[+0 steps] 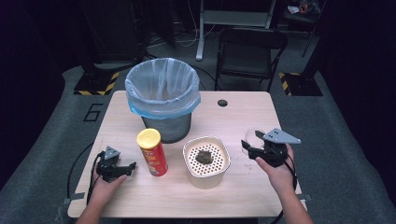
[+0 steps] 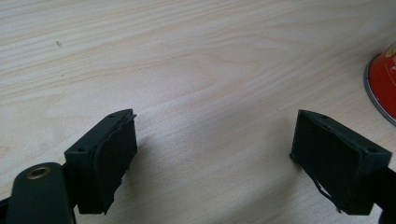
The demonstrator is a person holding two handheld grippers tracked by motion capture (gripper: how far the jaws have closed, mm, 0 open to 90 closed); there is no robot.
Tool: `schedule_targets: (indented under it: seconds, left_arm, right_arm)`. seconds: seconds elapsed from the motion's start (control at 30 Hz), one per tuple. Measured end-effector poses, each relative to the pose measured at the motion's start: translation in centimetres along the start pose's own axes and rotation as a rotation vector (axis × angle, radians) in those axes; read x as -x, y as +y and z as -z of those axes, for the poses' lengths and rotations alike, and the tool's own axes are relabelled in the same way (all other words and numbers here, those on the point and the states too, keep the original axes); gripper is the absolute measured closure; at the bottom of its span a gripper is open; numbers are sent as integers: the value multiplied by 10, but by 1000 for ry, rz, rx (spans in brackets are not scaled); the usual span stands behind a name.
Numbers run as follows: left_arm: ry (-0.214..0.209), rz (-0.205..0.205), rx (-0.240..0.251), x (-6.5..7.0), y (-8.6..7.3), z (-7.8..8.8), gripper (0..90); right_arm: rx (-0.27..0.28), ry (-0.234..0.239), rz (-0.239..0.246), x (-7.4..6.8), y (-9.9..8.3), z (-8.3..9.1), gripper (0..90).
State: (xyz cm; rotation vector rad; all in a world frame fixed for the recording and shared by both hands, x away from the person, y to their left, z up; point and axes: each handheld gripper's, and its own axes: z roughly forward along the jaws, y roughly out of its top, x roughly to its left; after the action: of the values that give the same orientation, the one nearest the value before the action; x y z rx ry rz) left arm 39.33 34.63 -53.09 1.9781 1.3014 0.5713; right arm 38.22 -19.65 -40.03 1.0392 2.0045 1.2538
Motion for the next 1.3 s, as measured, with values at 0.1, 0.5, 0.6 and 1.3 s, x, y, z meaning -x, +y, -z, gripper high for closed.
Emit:
schedule_targets:
  seconds: [0.1, 0.5, 0.6, 1.3]
  left_arm:
    - [0, 1, 1, 0, 0, 0, 137]
    - [1, 3, 1, 0, 0, 0, 137]
    - [2, 4, 2, 0, 0, 0, 137]
    - [-3, 9, -1, 1, -1, 1, 136]
  right_arm:
    - [-21, -27, -3, 2, -11, -1, 330]
    - [-38, -12, -1, 9, -6, -4, 331]
    - [-26, 16, 25, 6, 14, -5, 331]
    - [53, 256, 98, -58, 199, -63, 328]
